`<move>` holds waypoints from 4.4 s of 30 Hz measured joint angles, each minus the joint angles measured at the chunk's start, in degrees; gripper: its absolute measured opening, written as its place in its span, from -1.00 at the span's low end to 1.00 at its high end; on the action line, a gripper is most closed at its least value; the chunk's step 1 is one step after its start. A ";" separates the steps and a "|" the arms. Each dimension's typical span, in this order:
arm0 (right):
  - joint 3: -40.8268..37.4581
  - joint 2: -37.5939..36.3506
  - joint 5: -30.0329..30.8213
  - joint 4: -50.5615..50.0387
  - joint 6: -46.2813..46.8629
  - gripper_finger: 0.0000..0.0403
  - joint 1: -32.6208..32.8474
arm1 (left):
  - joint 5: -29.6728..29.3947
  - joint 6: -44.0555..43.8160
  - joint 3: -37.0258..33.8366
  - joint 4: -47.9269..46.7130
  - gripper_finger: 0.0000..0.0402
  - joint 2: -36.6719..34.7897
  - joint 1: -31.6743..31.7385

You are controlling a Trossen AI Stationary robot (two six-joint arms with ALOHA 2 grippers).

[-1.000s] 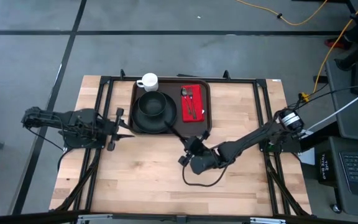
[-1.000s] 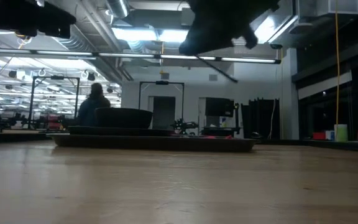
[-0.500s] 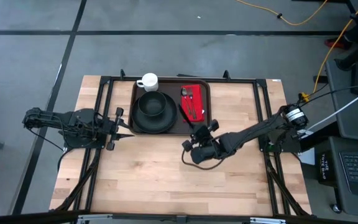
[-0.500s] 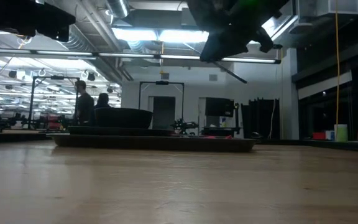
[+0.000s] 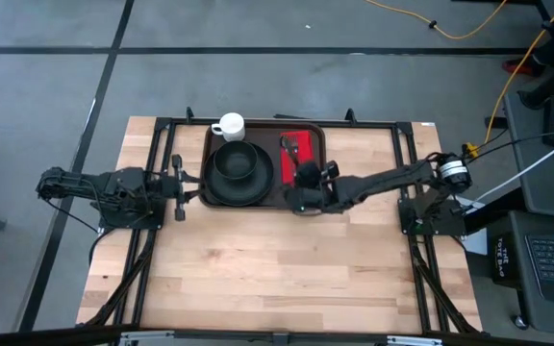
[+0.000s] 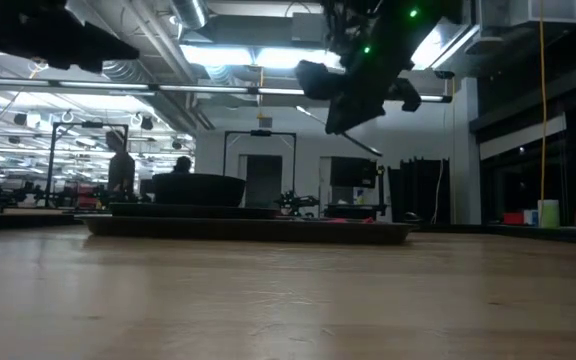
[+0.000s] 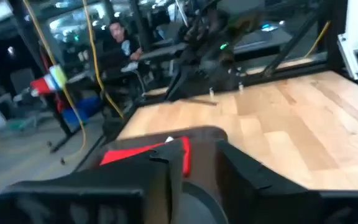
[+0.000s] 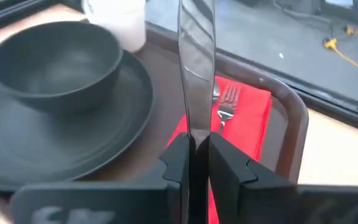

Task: Set up tray
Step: Put the silver knife on the red napkin to the right of the silver fork

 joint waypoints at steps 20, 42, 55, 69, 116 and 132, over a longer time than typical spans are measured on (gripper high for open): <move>11.95 0.00 -15.91 -17.02 5.43 -0.76 -15.90 | 0.14 6.74 0.02 1.87 -0.58 -0.03 0.00; 12.02 6.39 -24.29 -16.93 11.70 -0.76 -21.09 | 0.17 6.74 0.02 4.04 -0.59 0.01 0.00; 12.00 14.10 -27.54 -16.61 16.63 -0.76 -22.20 | 0.15 6.74 0.02 4.06 -0.58 0.01 0.00; 11.85 15.80 -27.52 -15.38 18.02 -0.76 -22.92 | 0.13 6.74 0.02 4.04 -0.58 0.01 0.00; 8.15 19.02 -24.67 -7.88 16.72 -0.76 -23.99 | 0.22 6.73 0.04 4.02 -0.57 0.00 0.00; 8.13 18.99 -23.01 -7.58 14.99 -0.75 -24.56 | 0.20 6.73 0.04 4.02 -0.57 0.01 0.00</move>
